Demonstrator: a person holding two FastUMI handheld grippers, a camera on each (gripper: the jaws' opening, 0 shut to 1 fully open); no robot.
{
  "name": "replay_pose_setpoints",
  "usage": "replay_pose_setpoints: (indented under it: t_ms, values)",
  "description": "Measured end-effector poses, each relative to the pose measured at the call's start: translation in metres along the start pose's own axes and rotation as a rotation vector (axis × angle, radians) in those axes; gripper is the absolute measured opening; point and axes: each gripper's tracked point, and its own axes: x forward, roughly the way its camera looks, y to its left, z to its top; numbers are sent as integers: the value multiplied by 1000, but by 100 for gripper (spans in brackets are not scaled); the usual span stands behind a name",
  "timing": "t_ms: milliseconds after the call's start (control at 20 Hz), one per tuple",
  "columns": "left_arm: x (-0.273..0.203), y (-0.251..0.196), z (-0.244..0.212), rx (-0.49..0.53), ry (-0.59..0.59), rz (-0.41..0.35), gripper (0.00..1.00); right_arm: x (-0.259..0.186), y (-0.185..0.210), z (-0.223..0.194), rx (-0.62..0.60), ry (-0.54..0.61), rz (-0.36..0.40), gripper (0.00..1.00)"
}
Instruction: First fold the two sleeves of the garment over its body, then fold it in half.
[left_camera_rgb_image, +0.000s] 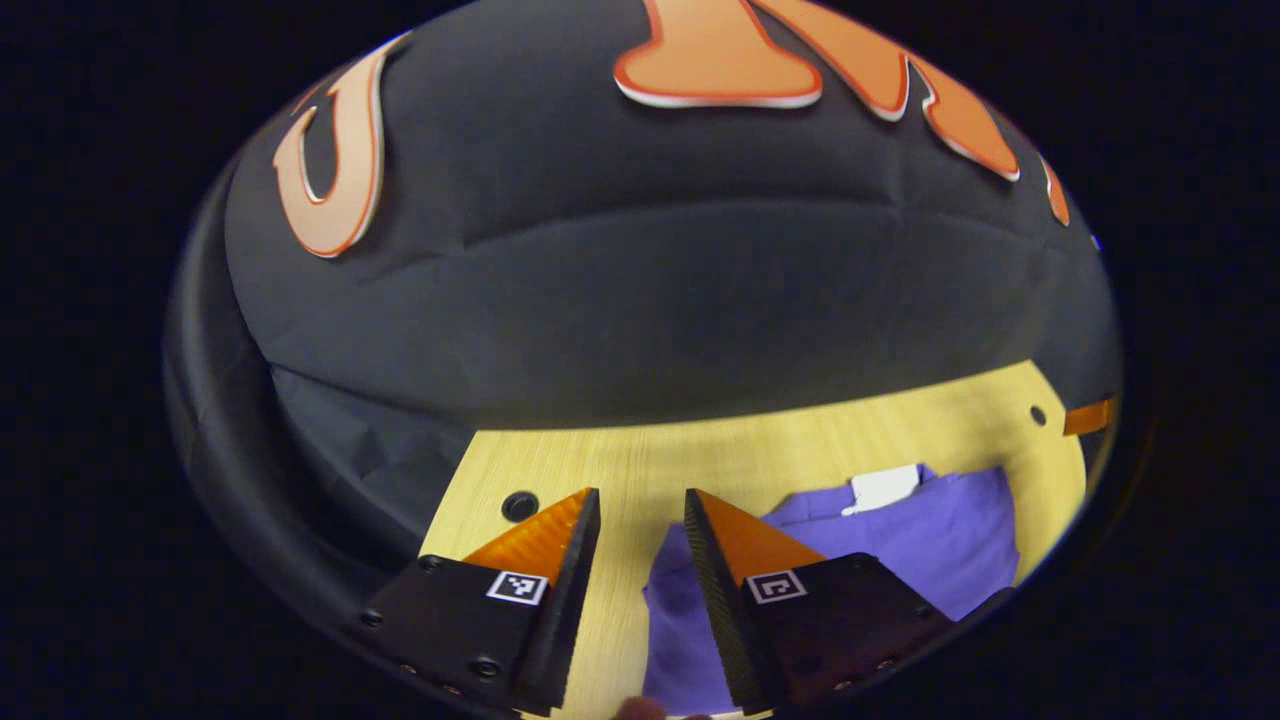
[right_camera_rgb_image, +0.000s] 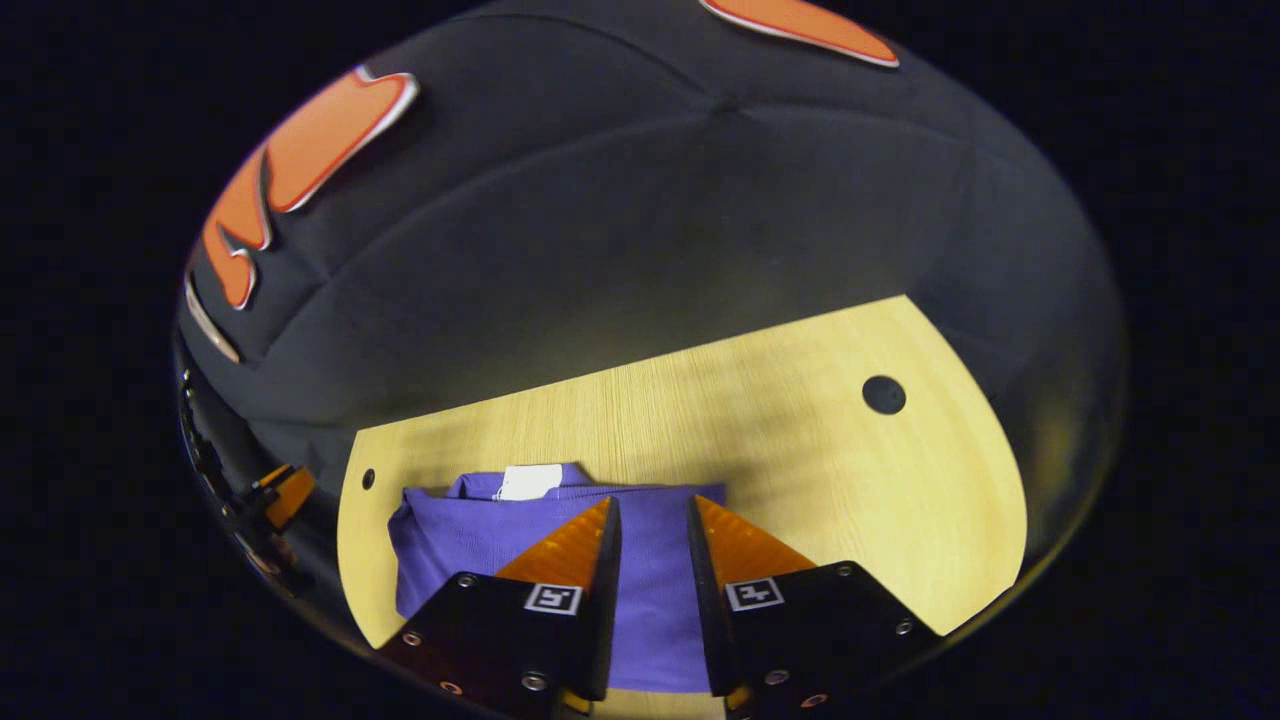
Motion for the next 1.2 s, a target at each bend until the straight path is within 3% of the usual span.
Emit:
replay_pose_setpoints:
  t_ms: [100,150,200,250,450,600,750,1050,1200]
  values:
    - [-15,-1,-1,-57,-12,-11,70,-21,8,8,-48,-65,-12,49]
    - [-23,-8,3,-102,-37,-43,66,-33,12,11,-66,-92,-10,57]
    - [-35,-12,8,-141,-67,-56,66,-43,18,14,-84,-123,-13,51]
    - [-49,-13,14,-169,-103,-73,65,-54,23,16,-101,-153,-17,67]
    - [-113,2,48,-218,-301,-85,70,-99,43,31,-153,-285,-19,83]
    - [-163,4,69,-229,-439,-92,70,-131,60,43,-174,-395,-6,89]
    - [-207,3,86,-248,-552,-96,78,-165,78,50,-178,-497,24,93]
    - [-249,24,79,-280,-655,-35,81,-209,94,45,-215,-626,29,94]
    - [-259,30,64,-309,-639,-20,81,-222,99,35,-223,-636,21,94]
